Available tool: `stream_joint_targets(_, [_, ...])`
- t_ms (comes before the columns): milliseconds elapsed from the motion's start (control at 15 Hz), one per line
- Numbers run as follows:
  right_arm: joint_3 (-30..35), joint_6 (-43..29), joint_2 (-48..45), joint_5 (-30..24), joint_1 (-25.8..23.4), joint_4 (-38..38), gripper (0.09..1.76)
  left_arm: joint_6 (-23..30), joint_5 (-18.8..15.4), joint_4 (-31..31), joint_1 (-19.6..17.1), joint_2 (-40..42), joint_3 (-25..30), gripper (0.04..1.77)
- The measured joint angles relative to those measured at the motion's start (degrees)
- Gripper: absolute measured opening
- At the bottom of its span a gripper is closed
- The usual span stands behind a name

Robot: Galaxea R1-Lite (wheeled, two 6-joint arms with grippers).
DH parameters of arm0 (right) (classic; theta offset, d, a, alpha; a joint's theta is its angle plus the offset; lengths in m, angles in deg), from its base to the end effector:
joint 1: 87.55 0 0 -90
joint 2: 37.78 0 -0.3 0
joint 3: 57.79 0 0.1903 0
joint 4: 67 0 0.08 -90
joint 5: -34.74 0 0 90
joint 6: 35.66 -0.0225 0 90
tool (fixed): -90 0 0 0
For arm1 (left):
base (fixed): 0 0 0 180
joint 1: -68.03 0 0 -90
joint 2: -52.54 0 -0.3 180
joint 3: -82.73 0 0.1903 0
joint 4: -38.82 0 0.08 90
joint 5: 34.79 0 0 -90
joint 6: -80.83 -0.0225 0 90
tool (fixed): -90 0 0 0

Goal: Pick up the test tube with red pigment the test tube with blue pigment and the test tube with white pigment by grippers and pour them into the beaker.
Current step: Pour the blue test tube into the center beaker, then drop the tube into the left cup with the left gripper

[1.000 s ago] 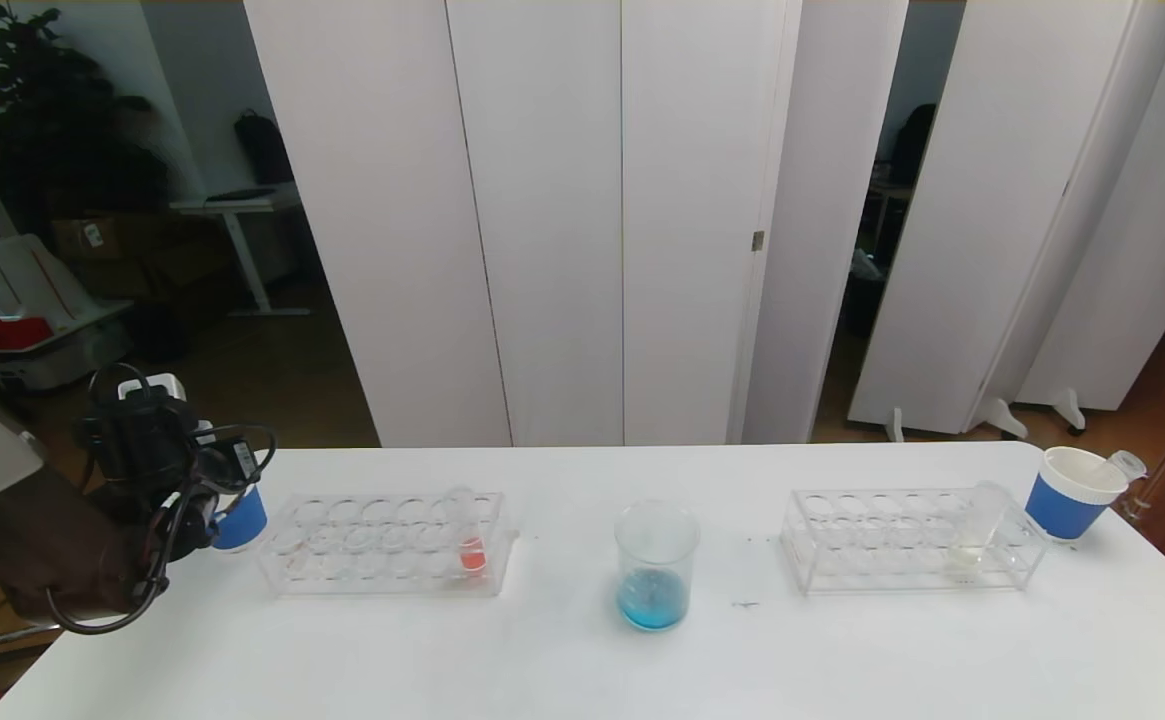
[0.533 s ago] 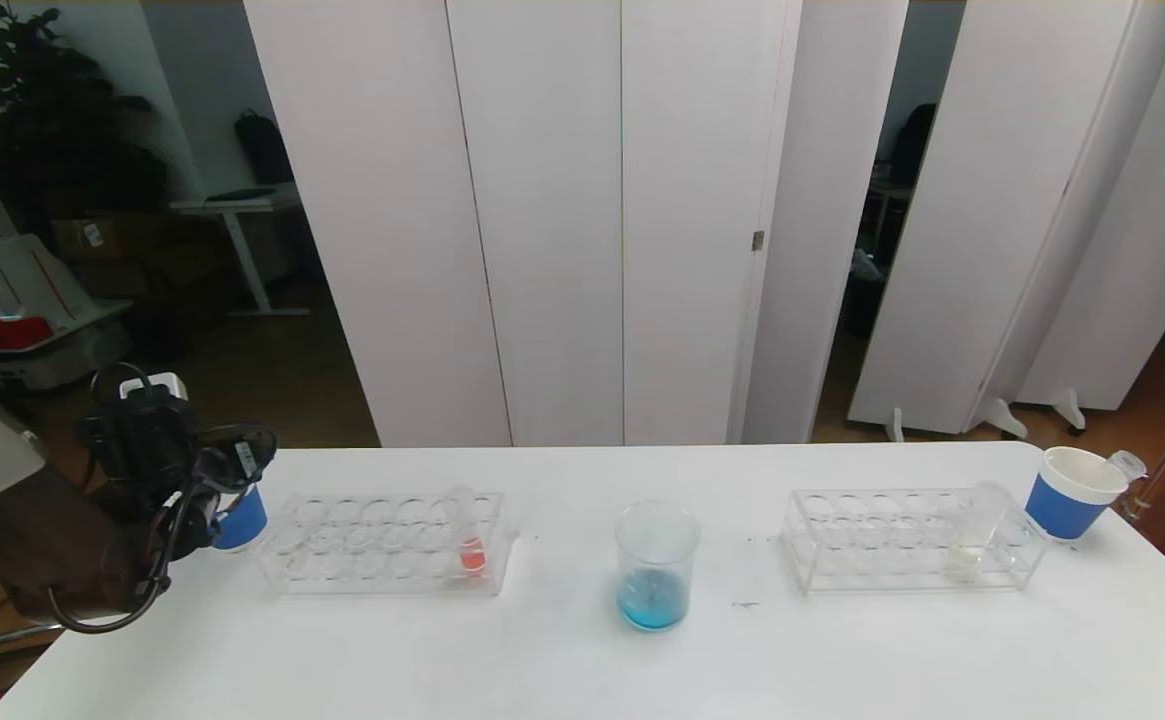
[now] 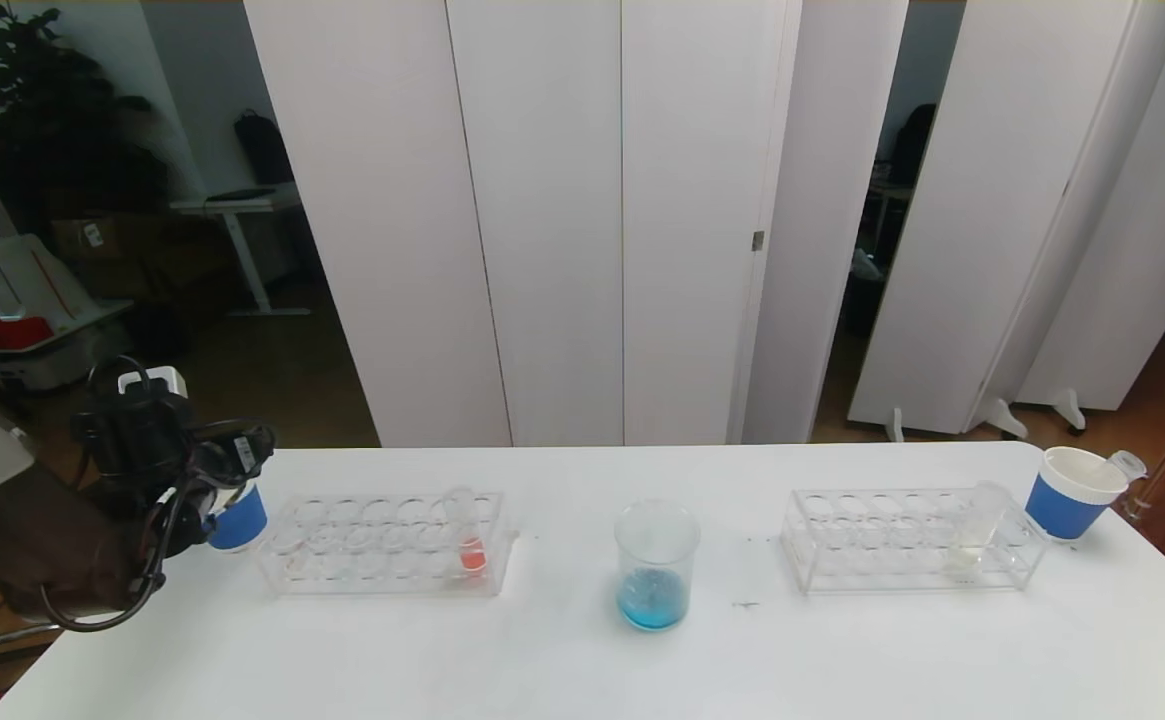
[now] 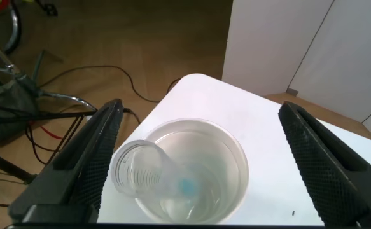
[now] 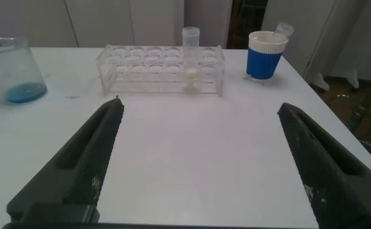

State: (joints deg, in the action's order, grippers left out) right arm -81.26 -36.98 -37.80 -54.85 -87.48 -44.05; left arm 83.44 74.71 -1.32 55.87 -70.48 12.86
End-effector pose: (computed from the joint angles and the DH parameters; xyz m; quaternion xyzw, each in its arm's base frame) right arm -0.0230 -0.0002 0.0767 0.0115 -0.0047 -0.0029 0.9999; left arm 0.3662 0.0866 0.0765 -0.0145 0.1069 0.2735 0.9558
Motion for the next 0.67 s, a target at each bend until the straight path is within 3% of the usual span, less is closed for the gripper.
stream_joint_targets(267, [0.00, 0.00, 0.00, 0.02, 0.00, 0.00, 1.74, -0.16, -2.78, 2.51, 0.50, 3.50, 0.38, 1.75])
stream_joint_targets(667, [0.00, 0.00, 0.00, 0.02, 0.00, 0.00, 1.74, -0.13, -6.14, 12.43, 1.41, 14.99, 1.85, 1.75])
